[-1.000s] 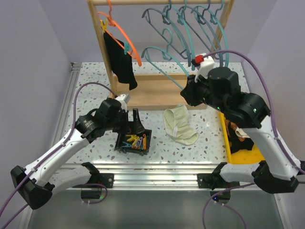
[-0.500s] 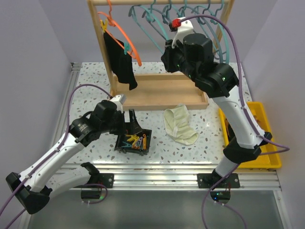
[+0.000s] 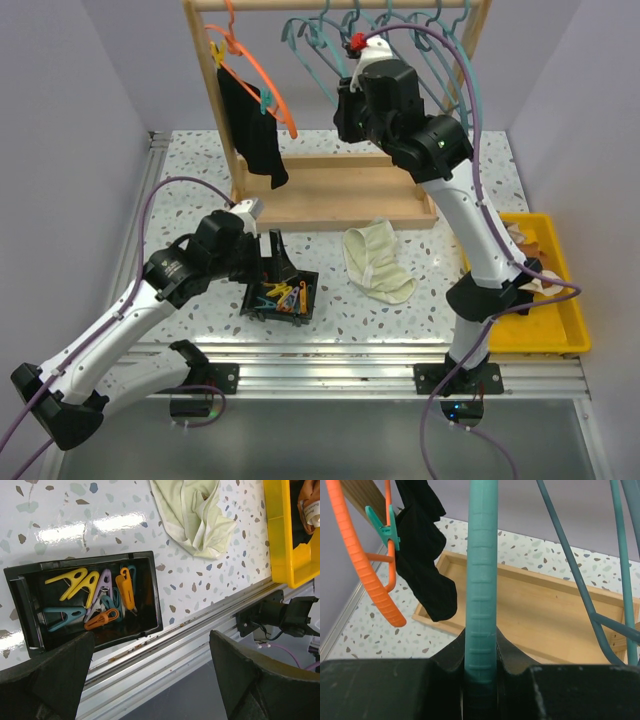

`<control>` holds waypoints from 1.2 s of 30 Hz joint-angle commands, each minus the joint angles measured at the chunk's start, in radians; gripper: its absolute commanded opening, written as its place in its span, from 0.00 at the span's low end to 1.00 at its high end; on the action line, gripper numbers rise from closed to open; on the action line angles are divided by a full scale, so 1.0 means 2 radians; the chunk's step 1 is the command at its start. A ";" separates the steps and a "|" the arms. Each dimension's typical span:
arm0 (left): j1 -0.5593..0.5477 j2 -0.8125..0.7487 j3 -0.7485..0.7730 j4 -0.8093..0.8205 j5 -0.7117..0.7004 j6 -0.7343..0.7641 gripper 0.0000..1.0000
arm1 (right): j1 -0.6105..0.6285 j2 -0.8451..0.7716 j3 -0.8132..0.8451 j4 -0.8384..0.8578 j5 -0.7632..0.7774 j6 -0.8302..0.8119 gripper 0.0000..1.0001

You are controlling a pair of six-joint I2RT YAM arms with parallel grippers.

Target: Remove the underwear clipped to the hanger

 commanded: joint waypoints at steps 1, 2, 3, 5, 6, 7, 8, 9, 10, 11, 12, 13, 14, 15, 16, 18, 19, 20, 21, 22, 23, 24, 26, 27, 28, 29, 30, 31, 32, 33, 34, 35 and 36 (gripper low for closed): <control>0.003 -0.007 0.001 0.002 0.004 -0.007 1.00 | -0.009 0.004 0.024 0.006 0.011 0.026 0.00; 0.003 -0.008 0.001 0.002 0.004 -0.007 1.00 | -0.010 0.006 0.022 0.006 0.011 0.030 0.00; 0.003 -0.009 0.001 0.002 0.004 -0.007 1.00 | -0.011 0.006 0.022 0.004 0.011 0.032 0.00; 0.003 -0.009 0.000 0.002 0.004 -0.006 1.00 | -0.012 0.010 0.022 0.001 0.011 0.035 0.00; 0.003 -0.008 0.000 0.003 0.005 -0.006 1.00 | -0.011 0.011 0.022 -0.005 0.010 0.036 0.00; 0.003 -0.007 0.000 0.003 0.005 -0.007 1.00 | -0.012 0.011 0.021 -0.008 0.007 0.036 0.00; 0.003 -0.007 0.001 0.004 0.006 -0.007 1.00 | -0.012 0.009 0.018 -0.010 0.004 0.035 0.00; 0.003 -0.007 0.001 0.005 0.007 -0.008 1.00 | -0.011 0.004 0.008 -0.012 -0.004 0.036 0.00; 0.003 -0.007 0.003 0.008 0.009 -0.009 1.00 | -0.011 -0.001 0.001 -0.012 -0.007 0.035 0.16; 0.003 -0.009 0.006 0.009 0.009 -0.009 1.00 | -0.011 -0.008 -0.009 -0.010 -0.011 0.035 0.28; 0.003 -0.008 0.009 0.009 0.009 -0.009 1.00 | -0.011 -0.026 -0.031 -0.005 -0.015 0.035 0.40; 0.003 -0.009 0.012 0.010 0.007 -0.008 1.00 | -0.011 -0.037 -0.044 -0.003 -0.020 0.035 0.56; 0.003 -0.008 0.020 0.009 0.006 -0.007 1.00 | -0.011 -0.051 -0.057 -0.003 -0.025 0.037 0.63; 0.003 -0.007 0.024 0.007 0.003 -0.008 1.00 | -0.010 -0.064 -0.092 -0.002 -0.031 0.038 0.69; 0.003 -0.006 0.027 0.005 0.002 -0.007 1.00 | -0.008 -0.099 -0.113 -0.001 -0.044 0.038 0.86; 0.003 -0.004 0.038 0.004 -0.001 -0.005 1.00 | 0.008 -0.134 -0.190 -0.005 -0.045 0.033 0.92; 0.003 -0.003 0.042 0.000 -0.002 -0.005 1.00 | 0.015 -0.178 -0.220 -0.007 -0.047 0.034 0.93; 0.003 -0.003 0.047 -0.001 -0.003 -0.005 1.00 | 0.024 -0.199 -0.298 -0.003 -0.047 0.038 0.95; 0.003 -0.003 0.050 -0.001 -0.004 -0.005 1.00 | 0.052 -0.227 -0.340 0.009 -0.043 0.042 0.95; 0.003 -0.004 0.053 -0.001 -0.005 -0.006 1.00 | 0.066 -0.267 -0.379 0.013 -0.037 0.048 0.96; 0.002 -0.004 0.056 -0.001 -0.007 -0.005 1.00 | 0.079 -0.287 -0.456 0.014 -0.023 0.064 0.96; 0.003 -0.004 0.057 -0.001 -0.010 -0.005 1.00 | 0.101 -0.302 -0.493 0.017 -0.019 0.075 0.97; 0.003 -0.003 0.058 -0.002 -0.011 -0.003 1.00 | 0.112 -0.346 -0.600 0.039 -0.004 0.113 0.97; 0.003 -0.004 0.057 -0.002 -0.012 -0.003 1.00 | 0.113 -0.358 -0.634 0.053 0.003 0.128 0.97; 0.002 -0.003 0.055 0.002 -0.011 -0.002 1.00 | 0.114 -0.369 -0.663 0.063 0.014 0.139 0.98; 0.003 -0.003 0.050 0.003 -0.010 -0.002 1.00 | 0.114 -0.373 -0.701 0.074 0.047 0.160 0.98; 0.003 -0.002 0.047 0.004 -0.007 -0.001 1.00 | 0.114 -0.369 -0.714 0.078 0.064 0.173 0.98; 0.003 0.000 0.046 0.005 -0.007 -0.001 1.00 | 0.113 -0.365 -0.723 0.080 0.076 0.185 0.98; 0.003 0.003 0.044 0.005 -0.005 -0.002 1.00 | 0.113 -0.358 -0.737 0.087 0.092 0.202 0.98; 0.003 0.004 0.043 0.004 -0.005 -0.002 1.00 | 0.112 -0.342 -0.741 0.110 0.106 0.206 0.98; 0.003 0.005 0.042 0.004 -0.005 -0.002 1.00 | 0.109 -0.332 -0.744 0.122 0.109 0.211 0.98; 0.003 0.004 0.041 0.004 -0.007 -0.002 1.00 | 0.106 -0.319 -0.748 0.132 0.110 0.226 0.98; 0.003 0.004 0.041 0.002 -0.008 -0.003 1.00 | 0.093 -0.293 -0.749 0.148 0.110 0.234 0.98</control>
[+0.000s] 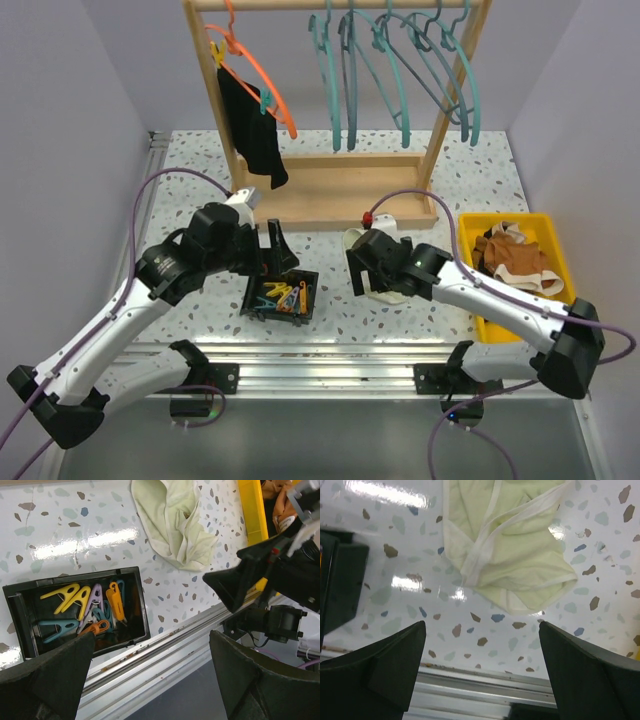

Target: Remove the underwear clipped to the hanger

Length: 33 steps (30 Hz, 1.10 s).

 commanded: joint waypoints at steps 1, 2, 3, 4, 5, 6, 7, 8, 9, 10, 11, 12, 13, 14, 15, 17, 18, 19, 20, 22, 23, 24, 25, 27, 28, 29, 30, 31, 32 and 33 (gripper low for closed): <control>0.003 0.000 0.000 -0.001 -0.008 -0.004 1.00 | -0.023 0.046 0.001 0.089 0.050 0.073 0.99; 0.003 -0.001 0.000 -0.002 -0.008 -0.005 1.00 | -0.038 0.059 -0.002 0.096 0.048 0.079 0.98; 0.003 -0.002 0.000 -0.005 -0.012 -0.006 1.00 | -0.046 0.079 -0.007 0.117 0.043 0.084 0.99; 0.003 -0.005 0.000 -0.007 -0.012 -0.006 1.00 | -0.063 0.086 -0.020 0.144 0.031 0.093 0.99; 0.003 -0.007 -0.001 -0.009 -0.012 -0.006 1.00 | -0.073 0.092 -0.027 0.155 0.024 0.097 0.98; 0.003 -0.008 -0.001 -0.013 -0.015 -0.008 1.00 | -0.083 0.099 -0.033 0.166 0.017 0.102 0.98; 0.003 -0.011 -0.001 -0.015 -0.016 -0.008 1.00 | -0.091 0.112 -0.039 0.179 0.000 0.104 0.99; 0.003 -0.013 -0.003 -0.018 -0.018 -0.009 1.00 | -0.101 0.122 -0.044 0.194 -0.004 0.106 0.98; 0.003 -0.014 -0.003 -0.019 -0.021 -0.009 1.00 | -0.104 0.131 -0.045 0.198 -0.006 0.107 0.98; 0.003 -0.018 -0.005 -0.023 -0.021 -0.011 1.00 | -0.104 0.152 -0.044 0.202 -0.009 0.108 0.98; 0.003 -0.019 -0.006 -0.025 -0.022 -0.012 1.00 | -0.105 0.161 -0.042 0.209 -0.014 0.109 0.98; 0.003 -0.021 -0.006 -0.029 -0.025 -0.013 1.00 | -0.105 0.171 -0.043 0.213 -0.019 0.110 0.97; 0.003 -0.025 -0.006 -0.031 -0.027 -0.014 1.00 | -0.106 0.186 -0.043 0.218 -0.023 0.114 0.96; 0.003 -0.027 -0.006 -0.032 -0.028 -0.015 1.00 | -0.106 0.191 -0.047 0.230 -0.032 0.117 0.96; 0.003 -0.027 -0.006 -0.035 -0.028 -0.015 1.00 | -0.105 0.197 -0.050 0.237 -0.036 0.119 0.93; 0.002 -0.032 -0.004 -0.039 -0.031 -0.015 1.00 | -0.105 0.207 -0.059 0.240 -0.033 0.132 0.90; 0.003 -0.032 -0.003 -0.044 -0.034 -0.015 1.00 | -0.105 0.211 -0.062 0.235 -0.027 0.138 0.84; 0.003 -0.034 -0.003 -0.045 -0.034 -0.015 1.00 | -0.105 0.214 -0.065 0.231 -0.020 0.151 0.82; 0.003 -0.035 -0.003 -0.047 -0.035 -0.016 1.00 | -0.105 0.217 -0.072 0.219 -0.016 0.158 0.79; 0.003 -0.039 -0.006 -0.048 -0.033 -0.017 1.00 | -0.105 0.218 -0.079 0.211 0.000 0.175 0.60; 0.003 -0.041 -0.006 -0.048 -0.033 -0.017 1.00 | -0.106 0.217 -0.089 0.205 0.000 0.180 0.52; 0.003 -0.041 -0.008 -0.048 -0.033 -0.018 1.00 | -0.106 0.211 -0.094 0.205 0.002 0.183 0.44; 0.003 -0.045 -0.009 -0.048 -0.032 -0.019 1.00 | -0.106 0.206 -0.098 0.203 0.003 0.191 0.19; 0.003 -0.049 -0.012 -0.047 -0.028 -0.019 1.00 | -0.107 0.179 -0.104 0.179 0.011 0.199 0.00; 0.003 -0.049 -0.013 -0.046 -0.027 -0.019 1.00 | -0.106 0.167 -0.107 0.169 0.023 0.204 0.00; 0.003 -0.051 -0.012 -0.044 -0.025 -0.020 1.00 | -0.107 0.149 -0.107 0.150 0.028 0.204 0.00; 0.003 -0.051 -0.011 -0.043 -0.022 -0.020 1.00 | -0.107 0.109 -0.108 0.138 0.034 0.206 0.00; 0.003 -0.051 -0.008 -0.043 -0.020 -0.019 1.00 | -0.106 0.082 -0.109 0.122 0.051 0.216 0.00; 0.003 -0.052 -0.006 -0.042 -0.018 -0.020 1.00 | -0.106 0.057 -0.106 0.083 0.060 0.222 0.00; 0.003 -0.055 -0.004 -0.042 -0.018 -0.020 1.00 | -0.107 0.031 -0.103 0.062 0.074 0.229 0.00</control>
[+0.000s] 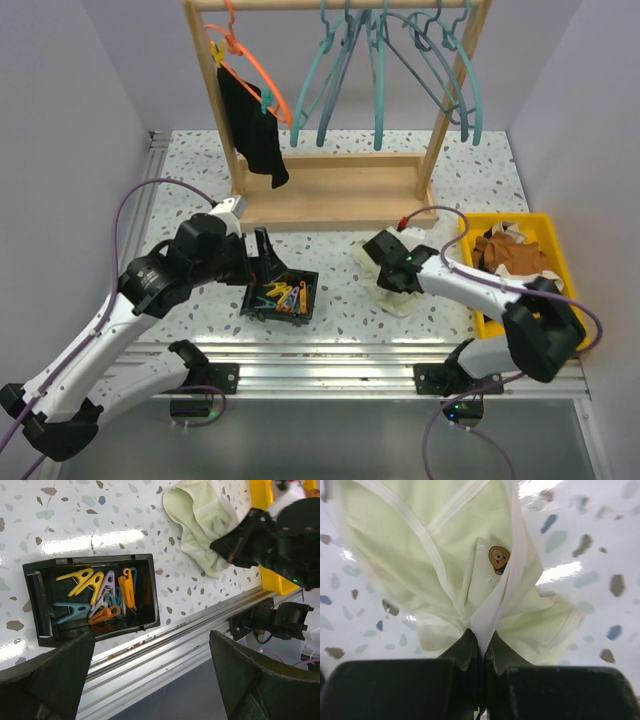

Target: Remove the underwear clipped to the hanger

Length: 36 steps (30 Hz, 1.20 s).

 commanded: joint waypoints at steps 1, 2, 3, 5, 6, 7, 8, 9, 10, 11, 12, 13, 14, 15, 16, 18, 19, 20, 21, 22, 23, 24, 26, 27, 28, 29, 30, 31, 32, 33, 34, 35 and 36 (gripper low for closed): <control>0.003 -0.008 0.010 0.003 0.005 -0.007 1.00 | -0.001 -0.135 0.016 -0.108 0.087 0.054 0.00; 0.002 -0.010 0.012 0.003 0.006 -0.007 1.00 | -0.002 -0.157 0.022 -0.158 0.106 0.062 0.00; 0.003 -0.012 0.013 0.005 0.007 -0.008 1.00 | -0.002 -0.181 0.030 -0.182 0.122 0.069 0.00; 0.003 -0.012 0.014 0.007 0.009 -0.008 1.00 | -0.012 -0.227 0.057 -0.256 0.164 0.090 0.00; 0.003 -0.010 0.014 0.009 0.011 -0.009 1.00 | -0.017 -0.237 0.068 -0.282 0.177 0.104 0.00; 0.003 -0.010 0.014 0.010 0.012 -0.009 1.00 | -0.022 -0.246 0.090 -0.306 0.191 0.110 0.00; 0.003 -0.010 0.014 0.011 0.015 -0.009 1.00 | -0.030 -0.261 0.102 -0.349 0.204 0.118 0.00; 0.003 -0.008 0.013 0.015 0.018 -0.010 1.00 | -0.032 -0.268 0.112 -0.371 0.235 0.128 0.00; 0.003 -0.008 0.012 0.016 0.020 -0.011 1.00 | -0.035 -0.274 0.134 -0.392 0.249 0.147 0.00; 0.003 -0.007 0.011 0.019 0.025 -0.012 1.00 | -0.038 -0.283 0.143 -0.431 0.263 0.158 0.00; 0.003 -0.007 0.010 0.025 0.029 -0.014 1.00 | -0.039 -0.287 0.153 -0.448 0.295 0.177 0.00; 0.002 -0.008 0.010 0.027 0.031 -0.015 1.00 | -0.040 -0.289 0.170 -0.465 0.309 0.187 0.00; 0.003 -0.007 0.010 0.034 0.037 -0.016 1.00 | -0.044 -0.290 0.177 -0.494 0.324 0.196 0.00; 0.003 -0.009 0.008 0.038 0.040 -0.016 1.00 | -0.045 -0.289 0.181 -0.505 0.344 0.203 0.00; 0.003 -0.009 0.007 0.043 0.044 -0.016 1.00 | -0.049 -0.289 0.184 -0.511 0.350 0.200 0.00; 0.003 -0.010 0.004 0.057 0.059 -0.014 1.00 | -0.070 -0.277 0.181 -0.506 0.350 0.190 0.00; 0.003 -0.010 0.003 0.062 0.065 -0.013 1.00 | -0.096 -0.271 0.171 -0.497 0.337 0.166 0.00; 0.003 -0.010 0.003 0.067 0.070 -0.011 1.00 | -0.115 -0.265 0.162 -0.465 0.325 0.146 0.00; 0.003 -0.010 0.001 0.076 0.081 -0.009 1.00 | -0.137 -0.257 0.152 -0.441 0.307 0.092 0.00; 0.003 -0.009 0.001 0.079 0.085 -0.008 1.00 | -0.191 -0.255 0.130 -0.418 0.269 0.067 0.00; 0.003 -0.007 0.003 0.082 0.091 -0.008 1.00 | -0.223 -0.255 0.118 -0.368 0.249 0.041 0.00; 0.003 -0.006 0.006 0.082 0.091 -0.008 1.00 | -0.256 -0.256 0.107 -0.344 0.230 -0.010 0.00; 0.003 -0.005 0.010 0.082 0.093 -0.006 1.00 | -0.379 -0.257 0.082 -0.267 0.150 -0.069 0.00; 0.003 -0.003 0.013 0.082 0.093 -0.005 1.00 | -0.420 -0.253 0.075 -0.246 0.123 -0.093 0.00; 0.003 -0.001 0.016 0.081 0.093 -0.005 1.00 | -0.498 -0.234 0.063 -0.214 0.090 -0.134 0.00; 0.003 0.002 0.018 0.080 0.093 -0.002 1.00 | -0.532 -0.221 0.060 -0.203 0.039 -0.148 0.00; 0.003 0.003 0.020 0.079 0.092 -0.001 1.00 | -0.560 -0.206 0.056 -0.195 0.026 -0.157 0.00; 0.003 0.004 0.020 0.080 0.092 0.000 1.00 | -0.571 -0.166 0.059 -0.198 0.030 -0.152 0.00; 0.003 0.006 0.020 0.079 0.091 0.002 1.00 | -0.574 -0.150 0.063 -0.202 0.021 -0.146 0.00; 0.003 0.008 0.020 0.079 0.091 0.004 1.00 | -0.581 -0.134 0.063 -0.205 0.020 -0.127 0.00; 0.003 0.010 0.020 0.076 0.091 0.005 1.00 | -0.585 -0.114 0.060 -0.198 0.017 -0.121 0.00; 0.003 0.013 0.020 0.075 0.089 0.007 1.00 | -0.591 -0.103 0.052 -0.184 0.002 -0.113 0.00; 0.003 0.015 0.020 0.075 0.088 0.008 1.00 | -0.591 -0.094 0.049 -0.184 -0.003 -0.110 0.00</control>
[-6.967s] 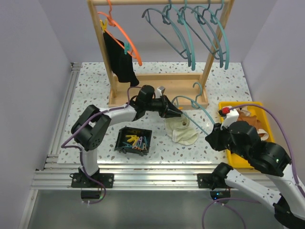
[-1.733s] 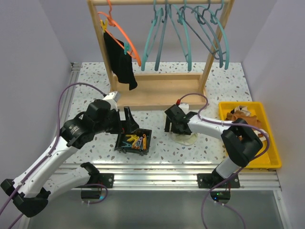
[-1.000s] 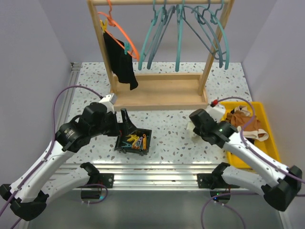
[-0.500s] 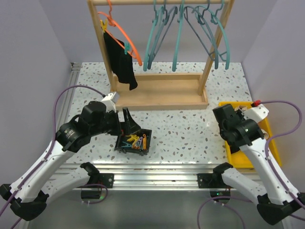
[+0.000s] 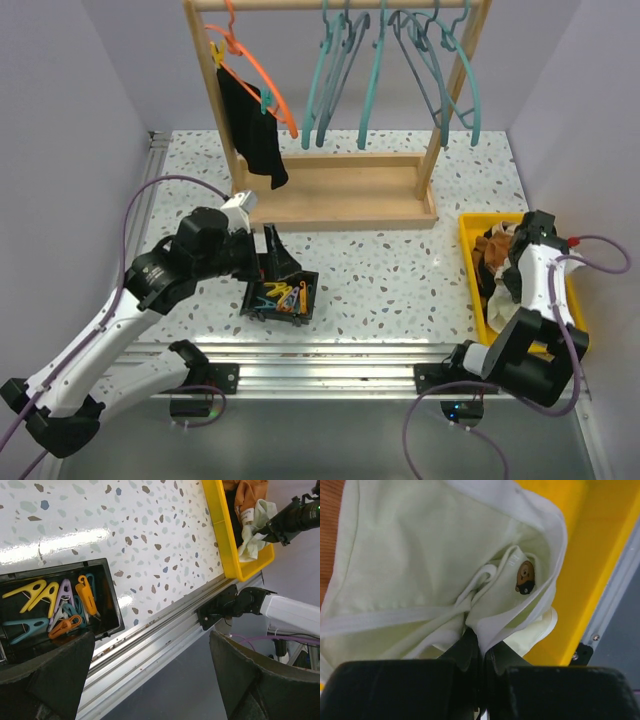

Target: Remove the underwear clipped to the hanger

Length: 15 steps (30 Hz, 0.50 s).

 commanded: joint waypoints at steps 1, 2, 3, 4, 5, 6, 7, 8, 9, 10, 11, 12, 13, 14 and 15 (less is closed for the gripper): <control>0.003 0.006 0.018 0.016 0.006 0.015 1.00 | -0.009 0.029 -0.012 0.047 -0.053 0.000 0.00; 0.003 0.009 0.018 0.017 0.005 0.017 1.00 | -0.010 0.054 -0.018 0.055 -0.054 0.006 0.00; 0.003 0.009 0.017 0.016 0.003 0.016 1.00 | -0.011 0.068 -0.021 0.060 -0.053 0.009 0.00; 0.003 0.009 0.015 0.017 0.003 0.016 1.00 | -0.012 0.087 -0.022 0.065 -0.053 0.014 0.00; 0.002 0.010 0.012 0.017 0.003 0.016 1.00 | -0.013 0.121 -0.021 0.066 -0.055 0.018 0.00; 0.003 0.010 0.011 0.017 0.002 0.015 1.00 | -0.014 0.140 -0.016 0.066 -0.059 0.022 0.00; 0.003 0.009 0.009 0.018 0.000 0.015 1.00 | -0.014 0.154 -0.014 0.069 -0.060 0.024 0.00; 0.003 0.008 0.008 0.018 0.000 0.015 1.00 | -0.014 0.178 -0.013 0.072 -0.061 0.026 0.00; 0.003 0.008 0.007 0.017 -0.002 0.015 1.00 | -0.014 0.187 -0.010 0.075 -0.062 0.026 0.00; 0.003 0.006 0.008 0.016 -0.005 0.015 1.00 | -0.014 0.193 -0.006 0.077 -0.061 0.025 0.00; 0.002 0.005 0.008 0.015 -0.007 0.016 1.00 | -0.014 0.197 -0.004 0.080 -0.063 0.022 0.05; 0.003 0.002 0.009 0.014 -0.009 0.015 1.00 | -0.014 0.193 0.000 0.086 -0.067 0.008 0.11; 0.003 0.000 0.010 0.013 -0.014 0.016 1.00 | -0.014 0.184 0.003 0.093 -0.083 0.000 0.17; 0.003 -0.001 0.012 0.012 -0.015 0.017 1.00 | -0.014 0.172 0.005 0.100 -0.095 -0.022 0.30; 0.003 -0.002 0.013 0.012 -0.017 0.017 1.00 | -0.014 0.141 0.010 0.112 -0.107 -0.032 0.37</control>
